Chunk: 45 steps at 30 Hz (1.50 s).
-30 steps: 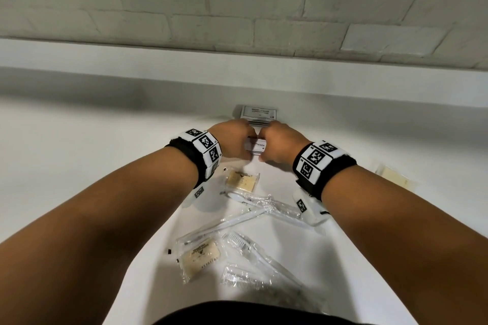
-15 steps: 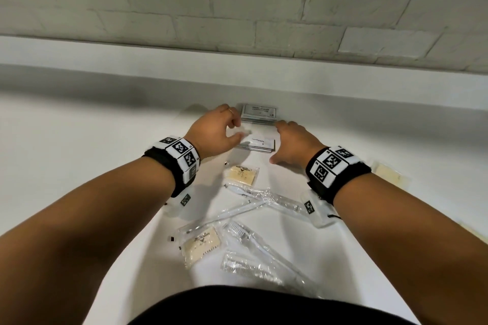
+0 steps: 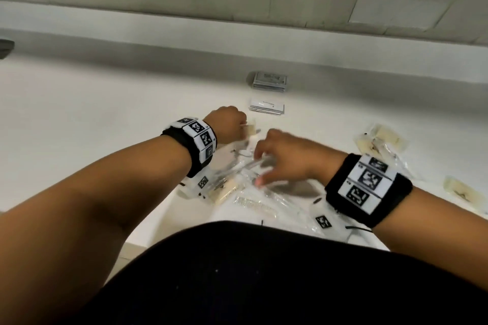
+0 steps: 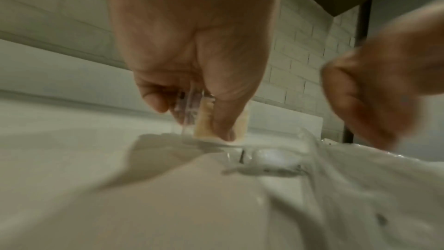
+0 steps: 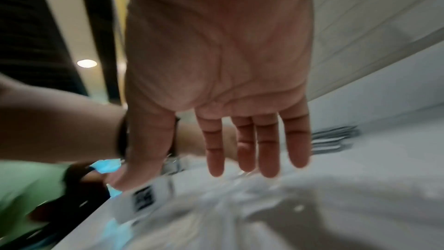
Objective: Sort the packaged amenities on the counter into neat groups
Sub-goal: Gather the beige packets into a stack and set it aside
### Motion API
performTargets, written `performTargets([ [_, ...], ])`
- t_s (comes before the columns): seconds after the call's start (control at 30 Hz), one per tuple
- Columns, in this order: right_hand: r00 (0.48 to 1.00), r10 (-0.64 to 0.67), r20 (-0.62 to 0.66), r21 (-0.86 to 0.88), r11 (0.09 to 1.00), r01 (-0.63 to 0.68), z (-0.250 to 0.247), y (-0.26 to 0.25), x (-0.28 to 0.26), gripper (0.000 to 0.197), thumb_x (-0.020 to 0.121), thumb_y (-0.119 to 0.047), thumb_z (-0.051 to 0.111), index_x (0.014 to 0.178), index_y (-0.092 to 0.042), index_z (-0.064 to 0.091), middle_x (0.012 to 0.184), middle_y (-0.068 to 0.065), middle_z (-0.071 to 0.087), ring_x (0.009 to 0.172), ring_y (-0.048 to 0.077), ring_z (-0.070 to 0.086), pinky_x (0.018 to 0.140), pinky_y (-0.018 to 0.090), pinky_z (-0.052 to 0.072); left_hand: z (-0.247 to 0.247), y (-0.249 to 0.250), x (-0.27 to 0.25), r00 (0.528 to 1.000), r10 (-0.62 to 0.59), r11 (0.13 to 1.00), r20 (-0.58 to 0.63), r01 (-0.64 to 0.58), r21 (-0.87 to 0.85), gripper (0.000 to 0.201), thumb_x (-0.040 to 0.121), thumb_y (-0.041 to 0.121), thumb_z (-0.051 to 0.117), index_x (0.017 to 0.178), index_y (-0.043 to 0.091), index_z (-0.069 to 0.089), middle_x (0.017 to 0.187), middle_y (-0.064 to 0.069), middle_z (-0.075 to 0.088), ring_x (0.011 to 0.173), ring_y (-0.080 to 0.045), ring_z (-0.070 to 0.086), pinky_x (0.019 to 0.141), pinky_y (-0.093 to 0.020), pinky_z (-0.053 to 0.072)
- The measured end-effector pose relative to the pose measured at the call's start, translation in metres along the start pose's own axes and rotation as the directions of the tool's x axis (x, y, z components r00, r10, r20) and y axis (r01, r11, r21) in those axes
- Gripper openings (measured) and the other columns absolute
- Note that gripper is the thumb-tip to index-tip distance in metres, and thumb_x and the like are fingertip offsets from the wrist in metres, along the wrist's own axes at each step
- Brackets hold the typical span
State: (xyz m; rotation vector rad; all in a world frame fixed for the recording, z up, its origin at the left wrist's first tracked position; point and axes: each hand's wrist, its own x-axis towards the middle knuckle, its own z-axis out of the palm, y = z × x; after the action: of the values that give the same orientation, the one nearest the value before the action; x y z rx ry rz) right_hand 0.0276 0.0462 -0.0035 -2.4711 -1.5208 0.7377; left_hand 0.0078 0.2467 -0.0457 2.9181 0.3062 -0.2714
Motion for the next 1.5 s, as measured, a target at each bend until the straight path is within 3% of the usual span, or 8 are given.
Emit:
performTargets([
  [0.13, 0.98, -0.005, 0.197, -0.248, 0.967, 0.055, 0.042, -0.023, -0.02, 0.053, 0.063, -0.042, 0.078, 0.102, -0.028, 0.045, 0.113, -0.001, 0.037, 0.095, 0.022, 0.045, 0.068, 0.037, 0.047, -0.018, -0.004, -0.03, 0.983, -0.075, 0.982, -0.166, 0.043, -0.185, 0.033, 0.086, 0.037, 0.063, 0.068, 0.016, 0.045, 0.075, -0.003, 0.051, 0.074, -0.024, 0.05, 0.061, -0.029, 0.034],
  [0.33, 0.95, 0.311, -0.017, -0.336, 0.893, -0.298, 0.024, 0.02, -0.039, 0.055, 0.064, 0.007, 0.065, 0.109, -0.021, 0.052, 0.117, 0.007, 0.038, 0.096, 0.029, 0.049, 0.059, 0.032, 0.039, -0.025, 0.01, -0.104, 0.957, -0.026, 0.993, 0.29, 0.058, -0.103, 0.022, 0.081, 0.043, 0.068, 0.077, 0.028, 0.053, 0.074, 0.01, 0.058, 0.073, -0.015, 0.056, 0.065, -0.027, 0.042],
  [0.63, 0.783, 0.609, -0.127, -0.3, 0.729, -0.616, 0.022, 0.052, -0.058, 0.046, 0.081, -0.015, 0.058, 0.126, -0.019, 0.049, 0.119, 0.01, 0.04, 0.113, 0.031, 0.044, 0.092, 0.045, 0.046, 0.025, 0.036, -0.127, 0.969, -0.085, 0.991, 0.233, 0.056, 0.125, 0.03, 0.08, 0.034, 0.067, 0.106, 0.021, 0.062, 0.114, -0.008, 0.046, 0.1, -0.029, 0.056, 0.073, -0.031, 0.047],
  [0.93, 0.831, 0.525, -0.183, -0.101, 0.831, -0.547, 0.028, 0.059, -0.063, 0.035, 0.083, -0.026, 0.06, 0.117, -0.02, 0.051, 0.118, 0.007, 0.044, 0.109, 0.027, 0.046, 0.091, 0.04, 0.045, 0.031, 0.054, -0.106, 0.977, 0.004, 0.975, 0.213, 0.043, -0.216, 0.056, 0.073, 0.023, 0.071, 0.122, 0.024, 0.043, 0.102, 0.001, 0.061, 0.082, -0.018, 0.06, 0.059, -0.025, 0.043],
  [1.03, 0.786, 0.55, -0.283, 0.004, 0.82, -0.573, 0.015, 0.087, -0.073, 0.037, 0.088, -0.031, 0.058, 0.122, -0.02, 0.05, 0.124, 0.008, 0.047, 0.115, 0.029, 0.048, 0.092, 0.039, 0.044, 0.022, 0.05, -0.088, 0.997, -0.01, 0.991, 0.072, 0.02, -0.133, 0.04, 0.078, 0.028, 0.069, 0.116, 0.019, 0.061, 0.113, -0.007, 0.063, 0.102, -0.026, 0.06, 0.077, -0.028, 0.044],
  [1.17, 0.685, 0.659, -0.311, 0.106, 0.74, -0.664, -0.008, 0.143, -0.085, 0.039, 0.093, -0.023, 0.046, 0.133, -0.023, 0.047, 0.132, 0.011, 0.045, 0.123, 0.032, 0.045, 0.101, 0.042, 0.041, 0.002, 0.06, -0.067, 0.996, -0.083, 0.967, -0.024, 0.075, -0.242, 0.021, 0.085, 0.028, 0.067, 0.1, 0.014, 0.063, 0.096, -0.009, 0.056, 0.085, -0.028, 0.059, 0.063, -0.027, 0.04],
  [1.37, 0.77, 0.601, -0.217, 0.067, 0.796, -0.602, -0.019, 0.192, -0.092, 0.039, 0.098, -0.019, 0.038, 0.132, -0.023, 0.057, 0.138, 0.008, 0.052, 0.123, 0.031, 0.052, 0.104, 0.039, 0.043, -0.026, 0.12, 0.001, 0.989, 0.105, 0.955, -0.103, -0.129, -0.268, 0.016, 0.086, 0.021, 0.063, 0.075, 0.013, 0.055, 0.083, -0.004, 0.054, 0.087, -0.029, 0.058, 0.066, -0.027, 0.035],
  [1.5, 0.796, 0.514, -0.32, 0.091, 0.853, -0.514, -0.008, 0.207, -0.091, 0.034, 0.091, -0.011, 0.046, 0.105, -0.03, 0.071, 0.121, 0.0, 0.065, 0.113, 0.025, 0.057, 0.097, 0.038, 0.048, -0.016, 0.151, 0.034, 0.994, 0.07, 0.996, 0.084, -0.065, -0.063, 0.027, 0.093, 0.025, 0.053, 0.11, 0.004, 0.057, 0.118, -0.016, 0.06, 0.114, -0.034, 0.055, 0.087, -0.032, 0.04],
])
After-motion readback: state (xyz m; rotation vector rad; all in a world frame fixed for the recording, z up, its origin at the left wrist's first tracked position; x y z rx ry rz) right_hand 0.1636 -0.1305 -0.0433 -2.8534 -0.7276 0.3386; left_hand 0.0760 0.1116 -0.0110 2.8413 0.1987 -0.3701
